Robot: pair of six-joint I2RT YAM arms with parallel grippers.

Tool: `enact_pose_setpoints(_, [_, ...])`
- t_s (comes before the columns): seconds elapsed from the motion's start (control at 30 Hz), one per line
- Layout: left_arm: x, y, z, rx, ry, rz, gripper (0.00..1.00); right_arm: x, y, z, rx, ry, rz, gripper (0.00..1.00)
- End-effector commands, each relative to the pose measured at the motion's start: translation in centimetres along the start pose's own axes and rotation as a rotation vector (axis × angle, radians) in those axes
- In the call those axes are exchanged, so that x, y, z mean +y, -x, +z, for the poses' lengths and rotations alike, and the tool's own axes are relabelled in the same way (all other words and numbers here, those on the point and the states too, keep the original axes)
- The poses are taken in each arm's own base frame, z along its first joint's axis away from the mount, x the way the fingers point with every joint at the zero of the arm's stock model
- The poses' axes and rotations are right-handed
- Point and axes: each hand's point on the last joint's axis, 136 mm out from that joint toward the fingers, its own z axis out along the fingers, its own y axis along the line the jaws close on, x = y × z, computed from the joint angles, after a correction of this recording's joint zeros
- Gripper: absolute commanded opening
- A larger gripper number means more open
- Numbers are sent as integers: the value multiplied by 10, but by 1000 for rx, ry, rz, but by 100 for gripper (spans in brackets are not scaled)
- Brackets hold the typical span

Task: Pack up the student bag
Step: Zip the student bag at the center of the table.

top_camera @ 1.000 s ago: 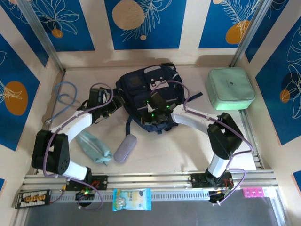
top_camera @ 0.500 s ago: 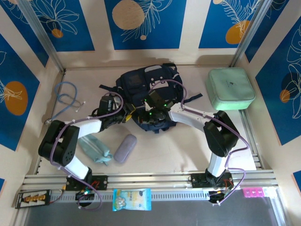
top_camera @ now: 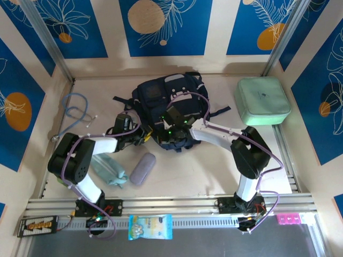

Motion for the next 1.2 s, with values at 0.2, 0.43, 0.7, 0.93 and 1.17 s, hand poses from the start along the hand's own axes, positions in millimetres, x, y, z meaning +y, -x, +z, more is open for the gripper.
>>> enact_pose_setpoints(0.2, [11, 24, -2, -61, 73, 33, 0, -70, -33, -37, 67, -389, -126, 0])
enact_pose_setpoints(0.43, [11, 29, -7, -74, 83, 53, 0, -122, -28, -61, 31, -524, -3, 0])
enact_pose_setpoints(0.7, [4, 25, -5, -42, 60, 67, 0, -106, -14, -40, 38, -462, -47, 3])
enact_pose_setpoints(0.93, [3, 24, -5, -35, 56, 73, 0, -106, -10, -32, 21, -452, -32, 13])
enact_pose_setpoints(1.17, [2, 26, -5, -39, 61, 84, 0, -116, -7, -38, -12, -492, -7, 3])
